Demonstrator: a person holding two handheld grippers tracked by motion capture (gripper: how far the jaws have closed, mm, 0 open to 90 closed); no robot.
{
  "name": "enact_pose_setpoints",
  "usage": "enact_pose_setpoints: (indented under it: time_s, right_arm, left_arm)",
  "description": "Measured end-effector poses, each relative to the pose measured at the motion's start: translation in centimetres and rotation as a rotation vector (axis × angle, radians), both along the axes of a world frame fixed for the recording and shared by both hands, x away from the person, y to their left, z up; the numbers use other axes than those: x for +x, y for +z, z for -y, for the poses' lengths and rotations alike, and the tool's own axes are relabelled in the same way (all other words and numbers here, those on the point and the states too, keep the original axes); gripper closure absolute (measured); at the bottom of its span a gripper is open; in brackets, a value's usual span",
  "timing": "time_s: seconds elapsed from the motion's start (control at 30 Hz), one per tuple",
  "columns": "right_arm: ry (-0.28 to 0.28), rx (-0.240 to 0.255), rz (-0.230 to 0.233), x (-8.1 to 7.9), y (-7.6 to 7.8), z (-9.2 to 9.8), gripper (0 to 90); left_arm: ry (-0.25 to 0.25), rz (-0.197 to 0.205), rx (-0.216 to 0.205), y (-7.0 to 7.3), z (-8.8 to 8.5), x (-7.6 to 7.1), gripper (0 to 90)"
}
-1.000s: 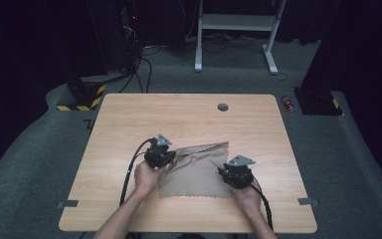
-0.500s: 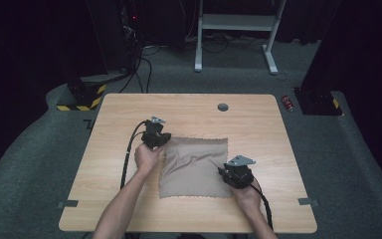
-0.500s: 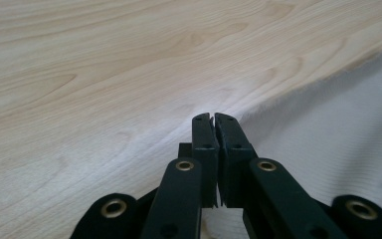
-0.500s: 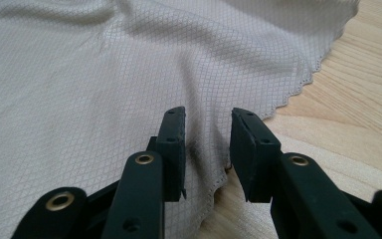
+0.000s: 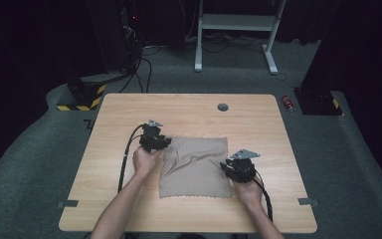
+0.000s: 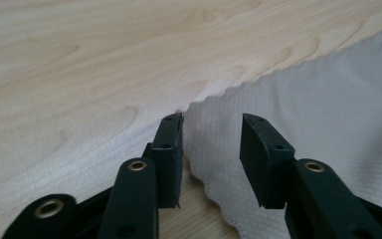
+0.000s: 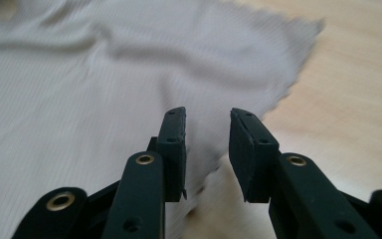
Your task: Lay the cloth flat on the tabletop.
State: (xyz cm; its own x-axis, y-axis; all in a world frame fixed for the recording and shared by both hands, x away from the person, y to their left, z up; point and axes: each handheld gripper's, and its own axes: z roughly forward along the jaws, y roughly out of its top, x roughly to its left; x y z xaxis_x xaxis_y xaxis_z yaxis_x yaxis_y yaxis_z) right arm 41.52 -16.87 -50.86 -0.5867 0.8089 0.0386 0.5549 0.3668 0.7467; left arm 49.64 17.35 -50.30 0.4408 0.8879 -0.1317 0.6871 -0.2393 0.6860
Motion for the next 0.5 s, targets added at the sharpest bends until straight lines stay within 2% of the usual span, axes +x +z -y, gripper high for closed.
enact_pose_setpoints:
  time_s: [0.07,0.2,0.23,0.3,0.37,0.5]
  right_arm:
    - [-0.021,0.005,0.004,0.9,0.5,0.1,68.2]
    - [-0.082,0.018,-0.006,3.4,0.8,0.0,68.1]
    - [-0.099,0.021,-0.006,3.9,0.8,-0.1,68.2]
    - [-0.122,-0.006,0.001,4.8,0.4,-0.5,68.3]
    - [-0.143,-0.03,-0.025,5.7,0.0,-0.9,67.9]
    - [-0.202,-0.028,-0.049,7.3,-0.6,-1.0,66.5]
  left_arm:
    - [0.009,-0.015,-0.004,-0.5,-0.1,0.1,60.9]
    - [-0.003,-0.014,-0.007,-0.9,0.1,0.3,66.6]
    - [-0.005,-0.012,-0.004,-0.9,0.2,0.3,67.9]
    - [-0.013,-0.012,-0.001,-1.0,0.4,0.3,70.5]
    - [-0.015,-0.007,0.0,-1.1,0.5,0.4,73.2]
    - [-0.022,-0.003,0.007,-1.1,0.6,0.4,79.4]
